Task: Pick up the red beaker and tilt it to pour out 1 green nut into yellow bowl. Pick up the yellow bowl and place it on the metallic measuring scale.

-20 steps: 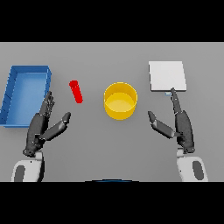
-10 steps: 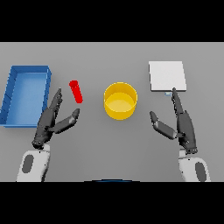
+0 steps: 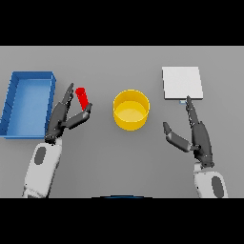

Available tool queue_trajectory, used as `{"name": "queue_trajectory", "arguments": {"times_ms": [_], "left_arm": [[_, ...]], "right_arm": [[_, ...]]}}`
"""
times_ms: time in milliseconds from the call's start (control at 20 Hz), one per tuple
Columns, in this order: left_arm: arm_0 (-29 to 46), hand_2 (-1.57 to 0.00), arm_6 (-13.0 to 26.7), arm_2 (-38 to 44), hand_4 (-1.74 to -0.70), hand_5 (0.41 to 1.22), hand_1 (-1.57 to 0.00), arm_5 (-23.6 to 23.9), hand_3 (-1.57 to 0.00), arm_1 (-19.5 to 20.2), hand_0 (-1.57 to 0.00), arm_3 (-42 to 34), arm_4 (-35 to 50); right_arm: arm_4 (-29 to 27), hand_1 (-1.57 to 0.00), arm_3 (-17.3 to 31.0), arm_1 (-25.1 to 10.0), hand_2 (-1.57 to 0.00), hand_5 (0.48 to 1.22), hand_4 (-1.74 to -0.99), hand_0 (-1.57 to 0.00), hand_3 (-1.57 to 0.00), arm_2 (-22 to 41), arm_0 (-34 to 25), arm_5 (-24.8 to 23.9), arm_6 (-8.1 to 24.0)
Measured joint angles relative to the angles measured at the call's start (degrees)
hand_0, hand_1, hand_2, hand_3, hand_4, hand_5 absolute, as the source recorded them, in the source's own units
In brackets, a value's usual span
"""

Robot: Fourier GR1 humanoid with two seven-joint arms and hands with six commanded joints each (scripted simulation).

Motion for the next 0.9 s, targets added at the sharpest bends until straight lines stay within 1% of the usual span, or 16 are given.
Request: {"name": "queue_trajectory", "arguments": {"times_ms": [50,100,250,300,400,450,500,550,600,650,700,750,800,850,900], "left_arm": [[-0.9,0.0,-0.39,0.41,-1.28,0.682,0.0,0.0,0.0,-0.05,0.0,1.34,0.22],[-1.49,0.0,-0.67,0.31,-1.29,0.685,0.0,0.23,0.0,-0.4,0.0,2.27,-0.04],[-4.22,0.0,-0.95,1.13,-1.3,0.691,0.0,0.1,0.0,-0.16,0.0,6.17,-0.04],[-5.24,0.0,-1.33,0.8,-1.3,0.69,0.0,0.48,0.0,-0.5,0.0,6.81,-0.58],[-7.34,0.0,-0.37,1.29,-1.29,0.684,0.0,0.72,0.0,-0.58,0.0,8.56,-0.55],[-8.09,0.0,-1.02,1.47,-1.29,0.683,0.0,0.69,0.0,-0.61,0.0,9.94,-0.6],[-8.51,0.0,-1.35,1.63,-1.29,0.683,0.0,1.14,0.0,-0.65,0.0,10.98,-0.89],[-9.84,0.0,-0.49,2.17,-1.29,0.683,0.0,1.1,0.0,-0.23,0.0,12.07,-0.75],[-10.88,0.0,-0.74,2.5,-1.3,0.686,0.0,1.14,0.0,-0.38,0.0,13.38,-0.61],[-11.03,0.0,-2.13,2.84,-1.31,0.688,0.0,0.62,0.0,-0.42,0.0,14.39,-0.14],[-11.55,0.0,-3.28,2.87,-1.32,0.692,0.0,0.53,0.0,-0.87,0.0,14.58,0.14],[-11.88,0.0,-4.07,3.21,-1.33,0.695,0.0,0.67,0.0,-1.21,0.0,15.44,0.41],[-13.0,0.0,-3.93,3.65,-1.34,0.698,0.0,0.92,0.0,-1.35,0.0,16.86,0.51],[-13.68,0.0,-4.61,3.98,-1.35,0.704,0.0,1.07,0.0,-1.38,0.0,17.97,0.55],[-13.6,-0.07,-5.84,4.15,-1.38,0.724,-0.03,1.2,-0.03,-2.08,0.0,18.29,0.93]], "right_arm": [[0.18,0.0,0.01,0.35,0.0,0.635,-1.266,0.0,0.0,0.36,0.27,0.01,0.21],[0.04,0.0,-0.09,-0.04,0.0,0.638,-1.269,0.0,0.0,-0.06,0.11,-0.07,0.42],[-0.44,0.0,-0.3,-0.14,0.0,0.644,-1.272,0.0,0.0,-0.19,0.54,0.23,-0.55],[-0.33,0.0,-0.23,-0.06,0.0,0.646,-1.271,0.0,0.0,-0.17,0.29,0.12,-0.25],[-0.3,0.0,-0.56,-0.56,0.0,0.643,-1.269,0.0,0.0,-0.47,-0.01,0.09,0.04],[-0.97,0.0,-1.0,-0.13,0.0,0.642,-1.269,0.0,0.0,-0.46,0.14,0.29,0.29],[-1.3,0.0,-0.89,-0.48,0.0,0.641,-1.268,0.0,0.0,-0.89,-0.27,0.38,0.82],[-1.63,0.0,-0.8,-0.78,0.0,0.638,-1.265,0.0,0.0,-1.13,-0.15,0.67,0.67],[-1.33,0.0,-0.18,-0.37,0.0,0.639,-1.268,0.0,0.0,-0.82,-0.18,0.59,1.08],[-1.1,0.0,-0.72,-0.12,0.0,0.64,-1.269,0.0,0.0,-0.43,0.72,0.55,0.32],[-0.86,0.0,-1.29,-0.2,0.0,0.64,-1.264,0.0,0.0,-0.28,0.84,0.48,0.39],[-0.53,0.0,-1.11,-0.34,0.0,0.64,-1.264,0.0,0.0,-0.65,0.0,-0.14,1.67],[-0.57,0.0,-0.78,-0.21,0.0,0.64,-1.263,0.0,0.0,-0.71,-0.25,-0.22,1.71],[-0.63,0.0,-0.87,-0.31,0.0,0.641,-1.261,0.0,0.0,-0.88,-0.28,-0.33,1.56],[-0.29,0.0,-1.14,-0.52,0.0,0.642,-1.259,0.0,0.0,-0.73,-0.16,-0.31,1.69]]}}
